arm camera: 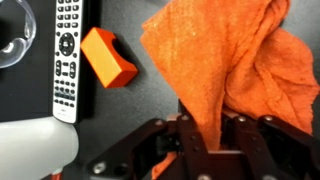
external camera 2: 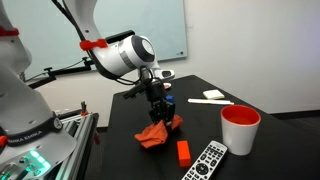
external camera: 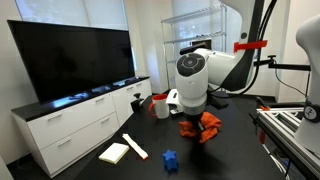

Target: Wipe the table using the orange cloth

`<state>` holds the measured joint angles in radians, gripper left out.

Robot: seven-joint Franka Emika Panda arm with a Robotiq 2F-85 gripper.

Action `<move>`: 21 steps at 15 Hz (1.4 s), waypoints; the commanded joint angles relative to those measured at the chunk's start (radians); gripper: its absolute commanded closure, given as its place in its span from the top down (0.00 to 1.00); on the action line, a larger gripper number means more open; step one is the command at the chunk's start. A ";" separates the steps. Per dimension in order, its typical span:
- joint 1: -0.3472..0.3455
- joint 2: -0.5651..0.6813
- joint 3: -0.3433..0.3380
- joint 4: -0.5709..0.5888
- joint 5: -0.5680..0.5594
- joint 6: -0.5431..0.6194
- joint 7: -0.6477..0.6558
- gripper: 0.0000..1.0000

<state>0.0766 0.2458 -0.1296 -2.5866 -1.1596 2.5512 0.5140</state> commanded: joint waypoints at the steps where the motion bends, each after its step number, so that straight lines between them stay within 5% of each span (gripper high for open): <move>1: -0.005 -0.031 0.060 -0.033 -0.001 -0.029 -0.004 0.03; 10: 0.012 -0.087 0.151 -0.097 0.007 -0.032 0.011 0.03; 11: 0.012 -0.091 0.152 -0.097 0.003 -0.034 0.013 0.39; 16: 0.004 -0.132 0.154 -0.092 0.029 -0.018 0.035 0.67; 21: -0.007 -0.193 0.163 -0.099 0.242 0.004 -0.049 1.00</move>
<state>0.0899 0.1311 0.0171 -2.6606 -1.0559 2.5404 0.5432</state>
